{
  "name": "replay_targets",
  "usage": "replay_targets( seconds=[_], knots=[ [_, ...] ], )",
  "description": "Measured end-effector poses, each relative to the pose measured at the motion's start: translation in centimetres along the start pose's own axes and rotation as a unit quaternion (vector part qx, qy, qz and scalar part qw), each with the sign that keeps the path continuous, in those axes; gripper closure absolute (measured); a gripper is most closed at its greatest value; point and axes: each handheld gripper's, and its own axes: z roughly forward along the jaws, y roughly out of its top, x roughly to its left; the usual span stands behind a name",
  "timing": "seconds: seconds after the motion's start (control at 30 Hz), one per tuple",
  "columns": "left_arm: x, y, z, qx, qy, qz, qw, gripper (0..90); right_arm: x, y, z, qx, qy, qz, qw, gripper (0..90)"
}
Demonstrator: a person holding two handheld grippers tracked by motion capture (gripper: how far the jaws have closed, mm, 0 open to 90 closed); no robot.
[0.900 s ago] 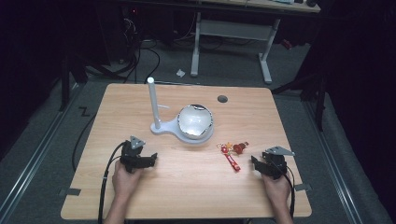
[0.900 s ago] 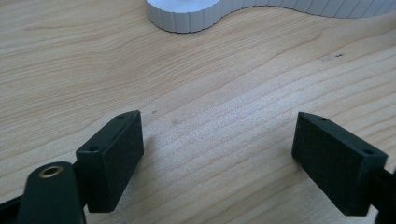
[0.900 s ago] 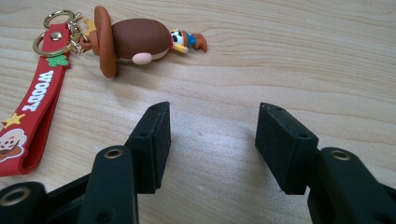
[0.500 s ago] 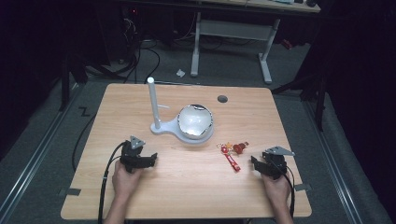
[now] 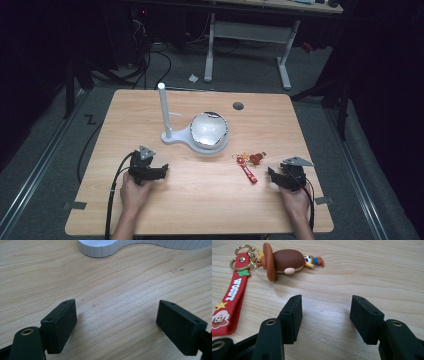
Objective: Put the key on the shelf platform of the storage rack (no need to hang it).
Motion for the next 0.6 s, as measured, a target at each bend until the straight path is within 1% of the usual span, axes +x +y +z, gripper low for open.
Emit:
replay_targets(
  seconds=[0.07, 0.13, 0.2, 0.27, 0.43, 0.5, 0.57, 0.6],
  knots=[
    [0.0, 0.0, 0.0, 0.0, 0.0, 0.0, 1.0, 17.0, 0.2, 0.1, -0.1, -0.001, 0.003, -0.002, 1.0, 43.4],
    [0.0, 0.0, 0.0, 0.0, 0.0, 0.0, 1.0, 17.0, 0.4, 0.3, -0.3, -0.008, 0.013, 0.0, 0.9999, 43.4],
    [0.0, 0.0, 0.0, 0.0, 0.0, 0.0, 1.0, 17.0, 0.6, 0.5, -0.7, -0.021, 0.024, -0.002, 0.9995, 44.1],
    [0.0, 0.0, 0.0, 0.0, 0.0, 0.0, 1.0, 17.0, 0.8, 0.8, -0.9, -0.022, 0.037, 0.001, 0.9991, 43.9],
    [0.0, 0.0, 0.0, 0.0, 0.0, 0.0, 1.0, 17.0, 1.4, 1.4, -1.1, -0.024, 0.05, -0.008, 0.9984, 43.9],
    [0.0, 0.0, 0.0, 0.0, 0.0, 0.0, 1.0, 17.0, 1.8, 1.7, -1.1, -0.028, 0.052, -0.017, 0.9981, 43.6],
    [0.0, 0.0, 0.0, 0.0, 0.0, 0.0, 1.0, 17.0, 2.0, 1.9, -1.0, -0.031, 0.052, -0.016, 0.998, 43.2],
    [0.0, 0.0, 0.0, 0.0, 0.0, 0.0, 1.0, 17.0, 2.0, 1.9, -0.9, -0.029, 0.052, -0.02, 0.998, 42.5]
  ],
)
